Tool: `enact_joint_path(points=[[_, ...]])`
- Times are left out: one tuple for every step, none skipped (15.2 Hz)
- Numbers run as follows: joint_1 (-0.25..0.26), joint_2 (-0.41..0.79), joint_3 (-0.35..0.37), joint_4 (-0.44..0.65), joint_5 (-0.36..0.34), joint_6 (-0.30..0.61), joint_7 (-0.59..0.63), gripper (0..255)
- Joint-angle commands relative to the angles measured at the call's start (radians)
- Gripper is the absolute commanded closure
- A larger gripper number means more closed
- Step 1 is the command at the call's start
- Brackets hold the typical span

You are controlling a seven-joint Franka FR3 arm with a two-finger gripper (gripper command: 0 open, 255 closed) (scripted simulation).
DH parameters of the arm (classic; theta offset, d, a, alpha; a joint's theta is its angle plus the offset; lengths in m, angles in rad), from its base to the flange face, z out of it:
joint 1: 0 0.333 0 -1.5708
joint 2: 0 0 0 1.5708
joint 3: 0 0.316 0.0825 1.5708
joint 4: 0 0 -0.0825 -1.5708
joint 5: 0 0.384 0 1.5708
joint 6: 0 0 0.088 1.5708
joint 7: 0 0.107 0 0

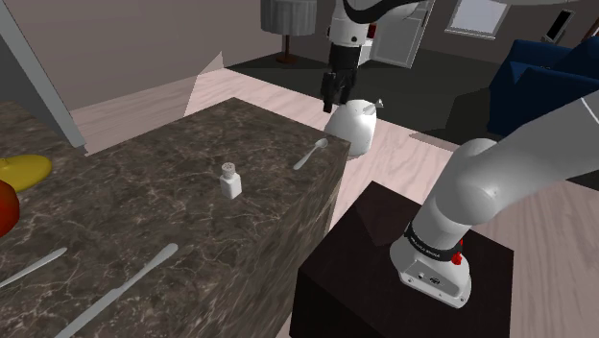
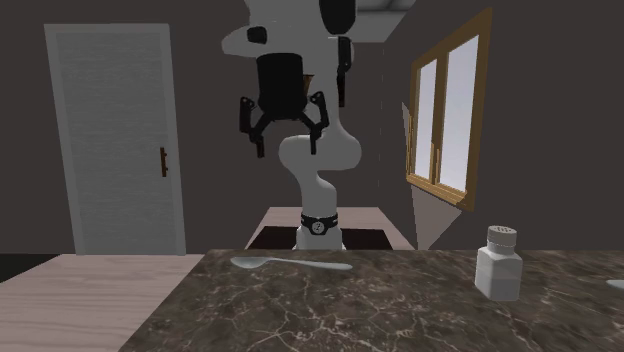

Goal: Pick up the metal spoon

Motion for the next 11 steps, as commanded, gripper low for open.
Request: enact_joint_path(points=[[-0.007, 0.046, -0.014, -0.025, -0.013, 0.050, -0.021, 0], [-0.009, 0.076, -0.021, -0.028, -0.018, 0.072, -0.030, 0], [-0.012, 0.107, -0.028, -0.030, -0.023, 0.095, -0.040, 0], [-0.015, 0.139, -0.035, -0.031, -0.028, 0.117, -0.050, 0], [-0.018, 0.172, -0.041, -0.030, -0.033, 0.138, -0.059, 0], [-0.021, 0.205, -0.048, -0.029, -0.038, 0.160, -0.069, 0], [-0.024, 0.239, -0.054, -0.027, -0.042, 0.181, -0.078, 0], [-0.027, 0.274, -0.061, -0.023, -0.046, 0.202, -0.087, 0], [-0.030, 0.309, -0.067, -0.018, -0.049, 0.222, -0.096, 0], [-0.033, 0.345, -0.073, -0.012, -0.052, 0.242, -0.105, 0], [-0.034, 0.351, -0.074, -0.011, -0.053, 0.246, -0.107, 0]])
